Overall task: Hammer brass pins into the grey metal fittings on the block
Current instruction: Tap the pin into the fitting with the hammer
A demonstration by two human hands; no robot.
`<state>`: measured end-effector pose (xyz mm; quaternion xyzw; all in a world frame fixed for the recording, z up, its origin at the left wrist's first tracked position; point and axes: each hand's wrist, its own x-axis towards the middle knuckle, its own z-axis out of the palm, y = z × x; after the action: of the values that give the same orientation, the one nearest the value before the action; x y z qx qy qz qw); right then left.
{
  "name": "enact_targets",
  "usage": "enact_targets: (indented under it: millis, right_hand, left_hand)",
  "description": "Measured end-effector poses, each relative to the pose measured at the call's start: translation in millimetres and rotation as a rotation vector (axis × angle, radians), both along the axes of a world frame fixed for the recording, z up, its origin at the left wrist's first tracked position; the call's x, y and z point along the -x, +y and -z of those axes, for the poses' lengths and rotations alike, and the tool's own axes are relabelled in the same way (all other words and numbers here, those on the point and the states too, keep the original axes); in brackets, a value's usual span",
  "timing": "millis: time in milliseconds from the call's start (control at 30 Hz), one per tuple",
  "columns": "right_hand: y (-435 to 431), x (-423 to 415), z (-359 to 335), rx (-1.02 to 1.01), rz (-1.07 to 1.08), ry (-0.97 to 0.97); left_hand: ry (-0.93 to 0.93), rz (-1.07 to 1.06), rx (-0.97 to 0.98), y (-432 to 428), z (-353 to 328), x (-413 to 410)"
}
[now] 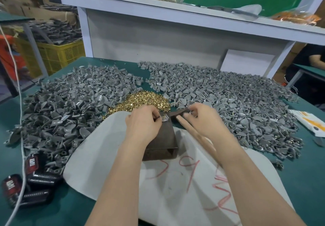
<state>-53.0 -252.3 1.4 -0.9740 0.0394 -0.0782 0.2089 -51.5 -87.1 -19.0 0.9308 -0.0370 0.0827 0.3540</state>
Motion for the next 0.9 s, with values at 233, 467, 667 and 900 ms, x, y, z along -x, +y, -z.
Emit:
enact_targets:
  millis: [233,467,667,900]
  right_hand:
    - [-1,-1,16,0.254,0.056,0.223]
    - [-11,13,-13,-0.081,-0.017,0.033]
    - [5,43,-22,0.028,-0.263,-0.353]
    - [4,49,-24,-0.058,-0.284,-0.450]
  left_hand:
    - [-0.025,-0.057,0.001,-1,1,-1]
    - [-0.039,-0.065,0.041,0,3,-3]
    - [-0.022,-0.075,0.105,0,5,-4]
    - [-0.037,-0.076,0.118,-2,3,-4]
